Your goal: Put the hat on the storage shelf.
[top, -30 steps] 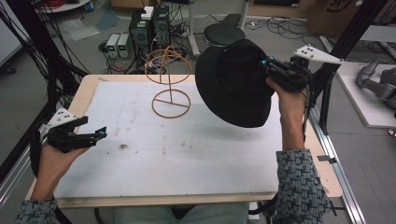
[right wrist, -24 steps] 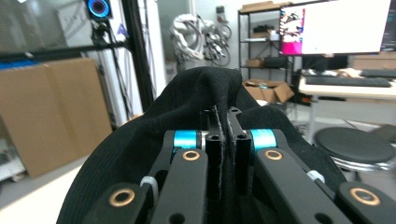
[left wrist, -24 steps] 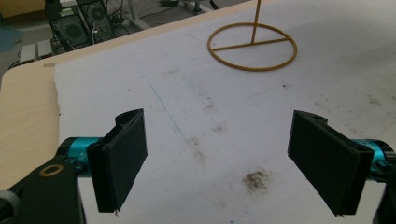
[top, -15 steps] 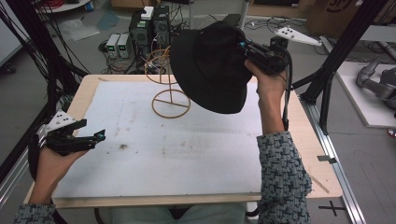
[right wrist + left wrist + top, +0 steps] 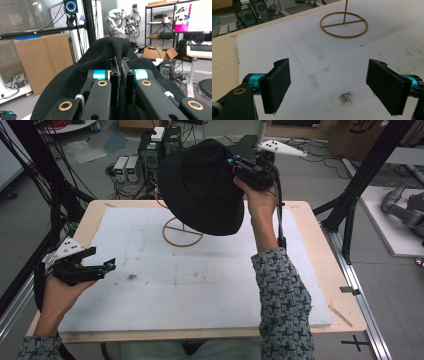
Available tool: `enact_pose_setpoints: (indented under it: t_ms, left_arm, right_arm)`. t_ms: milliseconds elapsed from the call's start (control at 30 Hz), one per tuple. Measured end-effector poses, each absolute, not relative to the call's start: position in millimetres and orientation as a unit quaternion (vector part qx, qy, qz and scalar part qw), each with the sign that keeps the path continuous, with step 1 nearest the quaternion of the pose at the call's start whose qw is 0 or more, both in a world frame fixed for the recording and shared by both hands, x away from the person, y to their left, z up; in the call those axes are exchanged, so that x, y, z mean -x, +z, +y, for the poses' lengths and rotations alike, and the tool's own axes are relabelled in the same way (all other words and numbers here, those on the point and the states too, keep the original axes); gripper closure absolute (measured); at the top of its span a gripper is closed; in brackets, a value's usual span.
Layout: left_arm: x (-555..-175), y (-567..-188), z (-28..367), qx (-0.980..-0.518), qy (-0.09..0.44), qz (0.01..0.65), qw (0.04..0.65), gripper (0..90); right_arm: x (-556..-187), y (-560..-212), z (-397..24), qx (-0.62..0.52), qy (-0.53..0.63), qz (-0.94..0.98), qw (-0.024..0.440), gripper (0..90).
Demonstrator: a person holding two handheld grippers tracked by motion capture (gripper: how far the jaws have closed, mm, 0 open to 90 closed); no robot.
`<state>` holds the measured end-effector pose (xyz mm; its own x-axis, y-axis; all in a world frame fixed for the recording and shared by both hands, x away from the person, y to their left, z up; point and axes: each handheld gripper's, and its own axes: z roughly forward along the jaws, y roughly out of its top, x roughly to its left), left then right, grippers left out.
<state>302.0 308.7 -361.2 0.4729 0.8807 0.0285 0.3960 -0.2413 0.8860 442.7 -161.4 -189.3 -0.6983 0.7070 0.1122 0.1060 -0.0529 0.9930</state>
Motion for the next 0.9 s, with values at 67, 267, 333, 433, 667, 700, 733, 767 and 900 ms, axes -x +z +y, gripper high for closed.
enact_pose_setpoints:
  t_ms: [67, 267, 333, 433, 667, 700, 733, 767, 900]
  left_arm:
    - [-301.5, -361.2, 309.0, -0.739, 0.276, 0.431, 0.438, 20.0]
    - [-300.7, -362.9, 309.6, -0.737, 0.275, 0.434, 0.438, 20.0]
    - [-300.1, -363.2, 309.8, -0.740, 0.275, 0.434, 0.435, 20.0]
    - [-299.9, -363.5, 309.6, -0.739, 0.275, 0.434, 0.436, 20.0]
    - [-301.3, -364.8, 307.8, -0.743, 0.272, 0.431, 0.434, 20.0]
    - [-301.3, -365.1, 307.3, -0.742, 0.272, 0.432, 0.435, 20.0]
    - [-301.3, -365.1, 307.0, -0.742, 0.271, 0.431, 0.435, 20.0]
    - [-301.4, -365.0, 306.9, -0.743, 0.271, 0.431, 0.435, 20.0]
    - [-301.9, -365.1, 305.8, -0.744, 0.270, 0.429, 0.435, 20.0]
  right_arm:
    - [-446.7, -191.3, -155.3, -0.315, 0.652, 0.651, 0.228, 89.0]
    - [-461.4, -197.8, -139.2, -0.317, 0.640, 0.661, 0.229, 88.9]
    - [-465.7, -200.1, -133.7, -0.318, 0.634, 0.665, 0.233, 88.9]
    - [-469.0, -202.9, -125.7, -0.319, 0.626, 0.671, 0.236, 88.9]
    - [-475.0, -210.1, -107.3, -0.316, 0.621, 0.679, 0.232, 88.9]
    - [-475.9, -211.5, -104.2, -0.316, 0.619, 0.681, 0.231, 88.8]
    - [-476.5, -212.4, -102.1, -0.315, 0.618, 0.683, 0.229, 88.8]
    - [-477.1, -213.7, -99.6, -0.314, 0.616, 0.685, 0.229, 88.8]
    - [-481.0, -219.8, -88.6, -0.312, 0.610, 0.691, 0.228, 88.7]
